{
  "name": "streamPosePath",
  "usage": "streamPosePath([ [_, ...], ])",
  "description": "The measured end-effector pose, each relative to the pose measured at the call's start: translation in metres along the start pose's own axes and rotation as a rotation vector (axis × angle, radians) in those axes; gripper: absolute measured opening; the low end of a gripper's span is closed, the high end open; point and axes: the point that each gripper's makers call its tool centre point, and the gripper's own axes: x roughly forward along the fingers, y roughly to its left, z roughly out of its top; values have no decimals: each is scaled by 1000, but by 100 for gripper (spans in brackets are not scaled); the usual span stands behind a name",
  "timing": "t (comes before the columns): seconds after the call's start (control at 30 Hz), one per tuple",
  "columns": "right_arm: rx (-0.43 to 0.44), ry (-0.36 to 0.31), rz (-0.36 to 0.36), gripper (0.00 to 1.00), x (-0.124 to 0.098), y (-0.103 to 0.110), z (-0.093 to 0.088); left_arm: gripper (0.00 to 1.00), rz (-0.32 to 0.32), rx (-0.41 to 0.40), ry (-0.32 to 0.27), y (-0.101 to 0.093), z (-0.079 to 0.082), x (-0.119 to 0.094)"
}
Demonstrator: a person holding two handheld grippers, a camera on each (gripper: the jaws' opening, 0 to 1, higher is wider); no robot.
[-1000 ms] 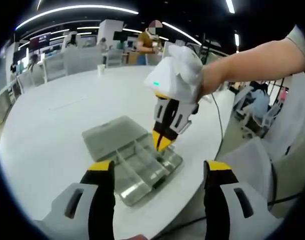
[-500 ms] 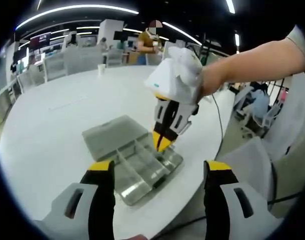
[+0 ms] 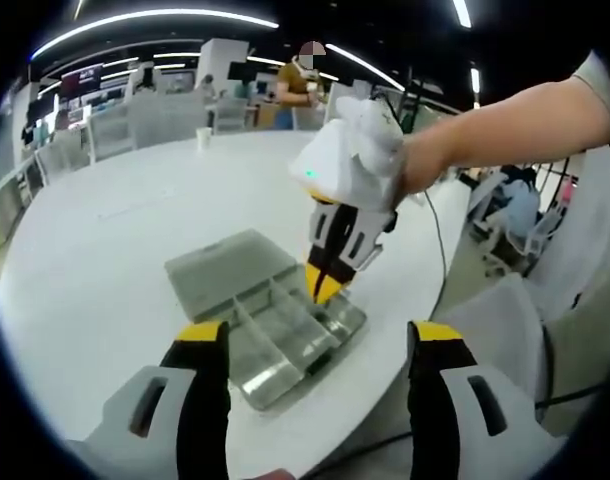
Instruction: Insert the divider into the dual guide fixture by aligning both edges with the guide slots and pushing it downward to the bottom, including one-sided entry, uneven engagement, binding, and posture correction.
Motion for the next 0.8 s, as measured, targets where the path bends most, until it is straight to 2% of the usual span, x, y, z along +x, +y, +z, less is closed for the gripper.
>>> streamPosePath([
  [0.8, 13, 1, -13, 0, 4, 0, -2, 71, 7, -1, 1, -1, -1, -3],
])
